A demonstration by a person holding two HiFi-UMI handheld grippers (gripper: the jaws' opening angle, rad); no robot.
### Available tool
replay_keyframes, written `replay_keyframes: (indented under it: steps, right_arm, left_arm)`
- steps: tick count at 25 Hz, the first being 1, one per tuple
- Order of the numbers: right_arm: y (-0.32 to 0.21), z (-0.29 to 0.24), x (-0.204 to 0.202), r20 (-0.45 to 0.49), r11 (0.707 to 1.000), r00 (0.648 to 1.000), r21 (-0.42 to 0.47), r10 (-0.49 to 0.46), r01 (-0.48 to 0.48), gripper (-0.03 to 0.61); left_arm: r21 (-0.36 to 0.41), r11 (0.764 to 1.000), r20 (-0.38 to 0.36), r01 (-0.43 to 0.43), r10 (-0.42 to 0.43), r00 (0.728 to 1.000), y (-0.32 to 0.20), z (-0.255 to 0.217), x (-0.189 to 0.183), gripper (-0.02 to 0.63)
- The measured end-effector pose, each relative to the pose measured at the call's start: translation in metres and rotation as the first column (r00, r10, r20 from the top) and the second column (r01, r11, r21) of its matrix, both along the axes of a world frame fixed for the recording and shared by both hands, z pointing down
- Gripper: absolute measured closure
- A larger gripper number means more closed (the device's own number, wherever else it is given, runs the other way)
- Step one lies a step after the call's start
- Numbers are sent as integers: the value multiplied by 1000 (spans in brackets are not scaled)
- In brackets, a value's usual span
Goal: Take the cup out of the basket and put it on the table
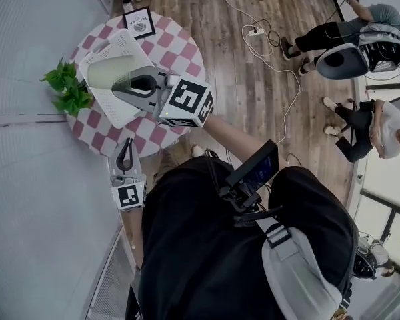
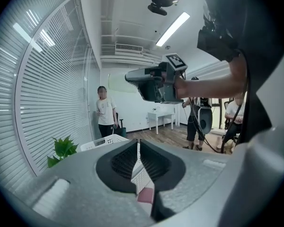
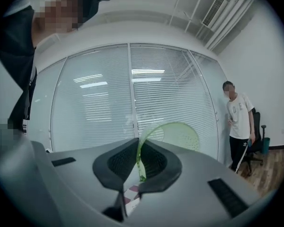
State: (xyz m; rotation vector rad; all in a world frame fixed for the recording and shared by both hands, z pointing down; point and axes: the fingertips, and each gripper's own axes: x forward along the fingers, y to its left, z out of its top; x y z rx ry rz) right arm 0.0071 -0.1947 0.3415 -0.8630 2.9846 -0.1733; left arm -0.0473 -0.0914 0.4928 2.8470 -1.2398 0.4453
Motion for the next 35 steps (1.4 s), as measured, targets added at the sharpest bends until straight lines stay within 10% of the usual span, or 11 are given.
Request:
replay_keyframes:
  steps: [19, 35]
  right_arm:
    - [57, 52, 5, -28, 999, 1000, 46, 10, -9, 558]
    - [94, 174, 16, -321, 996, 944, -74, -73, 52, 557]
  left_arm:
    - [-3, 1000, -14, -2, 1, 1000, -4, 1, -4, 607]
    - [-36, 999, 0, -3, 3, 1000, -6, 18, -3, 607]
